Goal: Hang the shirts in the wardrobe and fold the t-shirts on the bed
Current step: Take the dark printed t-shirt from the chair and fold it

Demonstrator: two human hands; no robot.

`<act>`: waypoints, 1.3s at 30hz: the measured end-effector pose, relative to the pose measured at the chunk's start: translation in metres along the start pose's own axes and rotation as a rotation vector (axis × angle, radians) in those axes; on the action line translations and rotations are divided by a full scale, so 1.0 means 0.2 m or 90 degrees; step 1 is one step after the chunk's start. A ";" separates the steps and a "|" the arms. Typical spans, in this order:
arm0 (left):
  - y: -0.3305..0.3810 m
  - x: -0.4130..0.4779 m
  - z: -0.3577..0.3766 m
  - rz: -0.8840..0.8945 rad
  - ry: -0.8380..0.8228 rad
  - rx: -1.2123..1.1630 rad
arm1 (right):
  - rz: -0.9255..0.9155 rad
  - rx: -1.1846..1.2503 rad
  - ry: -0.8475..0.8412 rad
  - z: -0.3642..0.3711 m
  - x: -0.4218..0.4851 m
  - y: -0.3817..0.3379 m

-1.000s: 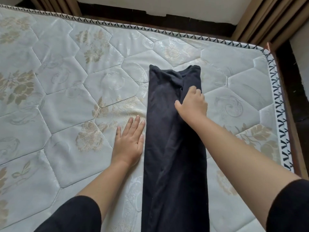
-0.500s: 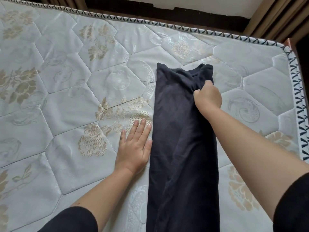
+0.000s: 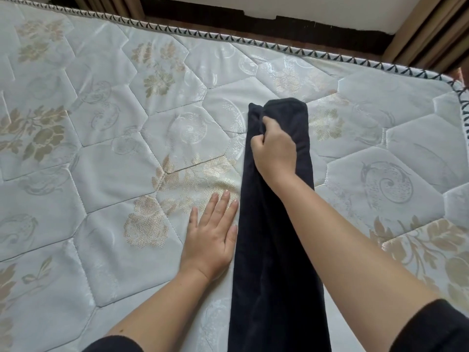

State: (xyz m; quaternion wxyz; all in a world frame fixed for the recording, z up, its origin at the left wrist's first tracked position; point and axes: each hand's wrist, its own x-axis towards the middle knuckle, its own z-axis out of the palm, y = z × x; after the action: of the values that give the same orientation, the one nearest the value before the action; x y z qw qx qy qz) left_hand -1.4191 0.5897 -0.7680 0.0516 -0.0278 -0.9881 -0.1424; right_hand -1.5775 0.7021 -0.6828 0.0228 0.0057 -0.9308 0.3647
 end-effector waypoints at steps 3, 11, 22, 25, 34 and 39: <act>0.00 0.00 0.00 -0.002 0.005 -0.003 | -0.017 -0.057 -0.063 0.07 0.00 0.01; 0.00 0.00 0.01 0.005 0.014 0.013 | -0.036 -0.094 -0.128 0.10 0.03 0.02; 0.00 0.00 0.01 0.000 0.010 0.007 | 0.024 0.036 -0.152 -0.08 -0.33 0.09; 0.02 0.01 -0.01 -0.011 -0.008 0.002 | -0.016 -0.023 -0.163 -0.10 -0.54 0.16; 0.07 0.02 -0.08 -0.003 -0.077 0.069 | 0.105 0.342 -0.074 -0.31 -1.00 0.25; 0.18 0.03 -0.17 -0.084 -0.091 0.013 | 0.314 0.268 -0.211 -0.44 -1.14 0.41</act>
State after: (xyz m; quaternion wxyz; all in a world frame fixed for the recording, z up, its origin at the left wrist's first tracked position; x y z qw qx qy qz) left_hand -1.4194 0.6146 -0.7245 -0.0280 0.0279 -0.9903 -0.1335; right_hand -1.3482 0.8214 -0.6846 -0.2186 -0.1556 -0.7997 0.5371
